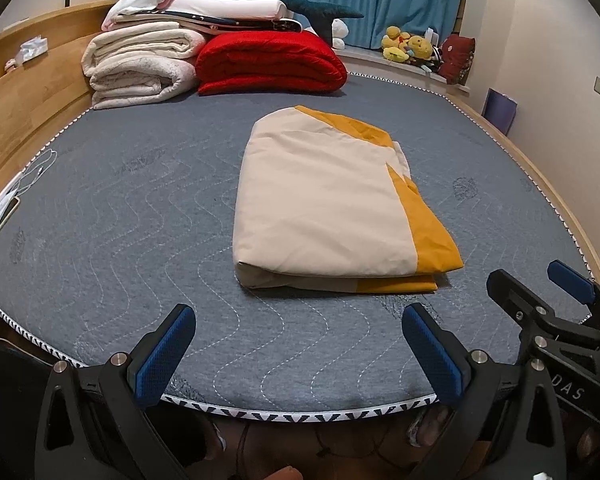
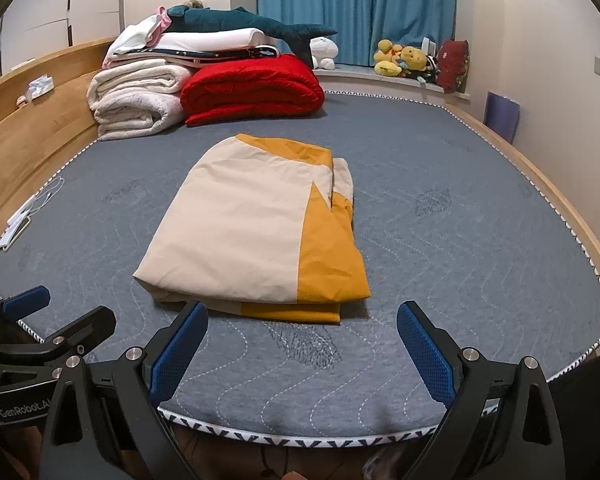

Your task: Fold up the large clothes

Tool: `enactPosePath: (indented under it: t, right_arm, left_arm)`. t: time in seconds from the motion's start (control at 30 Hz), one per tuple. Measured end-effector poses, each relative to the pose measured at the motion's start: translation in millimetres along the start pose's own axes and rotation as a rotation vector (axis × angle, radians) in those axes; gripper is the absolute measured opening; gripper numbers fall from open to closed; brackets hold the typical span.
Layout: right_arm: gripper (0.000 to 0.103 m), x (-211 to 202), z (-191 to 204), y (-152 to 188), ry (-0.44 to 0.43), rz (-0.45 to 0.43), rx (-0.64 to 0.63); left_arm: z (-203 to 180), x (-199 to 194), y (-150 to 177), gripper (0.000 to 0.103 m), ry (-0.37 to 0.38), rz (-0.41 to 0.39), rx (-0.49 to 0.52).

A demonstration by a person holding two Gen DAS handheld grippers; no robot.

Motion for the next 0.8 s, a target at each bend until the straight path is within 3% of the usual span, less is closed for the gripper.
enactPosePath:
  t: [0.8]
  right_arm:
    - [0.095,-0.5,1.1,0.0,0.002,-0.013,-0.005]
  left_arm:
    - [-1.6,-1.9,-1.0,0.103,-0.007,-0.01,0.006]
Point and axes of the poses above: each gripper's, at about its wrist camera, not at the fingertips, and x roughly the way its jaws point, z to its left, y to its underside, the point moved 1 cm from there along x, roughly the way its jaws point, and after that the axes turned 13 degrees about x, right-handed, at the moved point
